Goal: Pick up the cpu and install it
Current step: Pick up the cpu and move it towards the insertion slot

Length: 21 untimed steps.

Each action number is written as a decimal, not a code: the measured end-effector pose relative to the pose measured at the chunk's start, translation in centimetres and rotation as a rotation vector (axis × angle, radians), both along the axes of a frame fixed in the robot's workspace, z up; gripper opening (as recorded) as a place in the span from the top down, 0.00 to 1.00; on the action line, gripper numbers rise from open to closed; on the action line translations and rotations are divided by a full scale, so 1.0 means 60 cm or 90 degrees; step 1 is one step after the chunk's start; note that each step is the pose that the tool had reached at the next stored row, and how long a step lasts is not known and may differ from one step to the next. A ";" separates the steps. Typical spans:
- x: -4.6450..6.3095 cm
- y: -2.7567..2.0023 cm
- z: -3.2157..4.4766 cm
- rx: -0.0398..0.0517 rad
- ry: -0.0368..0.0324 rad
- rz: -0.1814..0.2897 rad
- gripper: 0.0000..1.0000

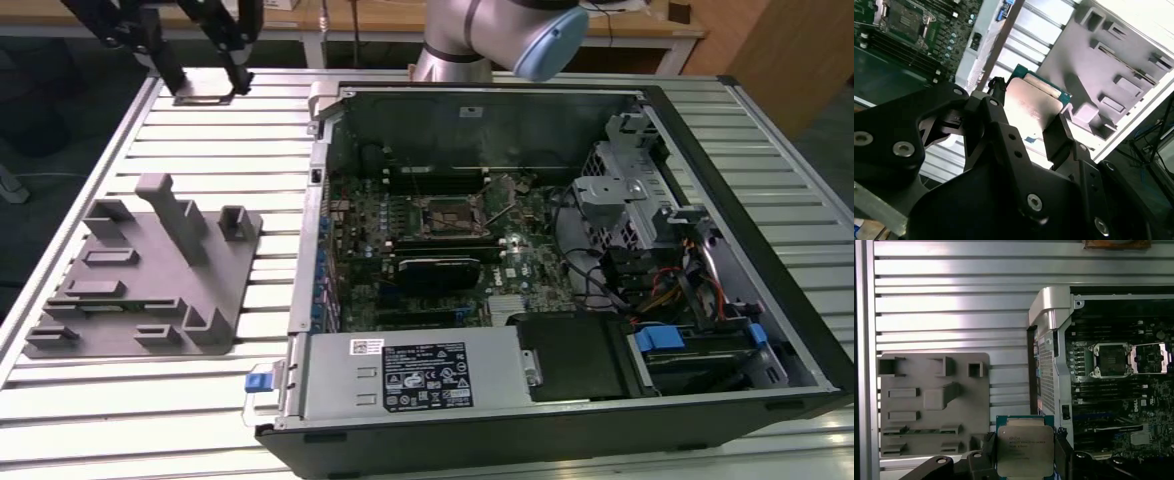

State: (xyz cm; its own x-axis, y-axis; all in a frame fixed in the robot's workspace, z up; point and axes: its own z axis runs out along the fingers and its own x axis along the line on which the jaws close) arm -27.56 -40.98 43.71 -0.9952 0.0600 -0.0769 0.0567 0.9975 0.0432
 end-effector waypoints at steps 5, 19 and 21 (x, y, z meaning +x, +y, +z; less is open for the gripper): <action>0.038 0.0002 -0.001 -0.0001 0.0016 0.000 0.45; 0.144 0.0006 -0.003 -0.0003 0.0067 0.000 0.45; 0.159 0.0007 -0.003 -0.0002 0.0074 0.000 0.45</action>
State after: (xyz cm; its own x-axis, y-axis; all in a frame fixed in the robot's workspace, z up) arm -18.02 -40.94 43.54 -0.9961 0.0599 -0.0653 0.0572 0.9975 0.0422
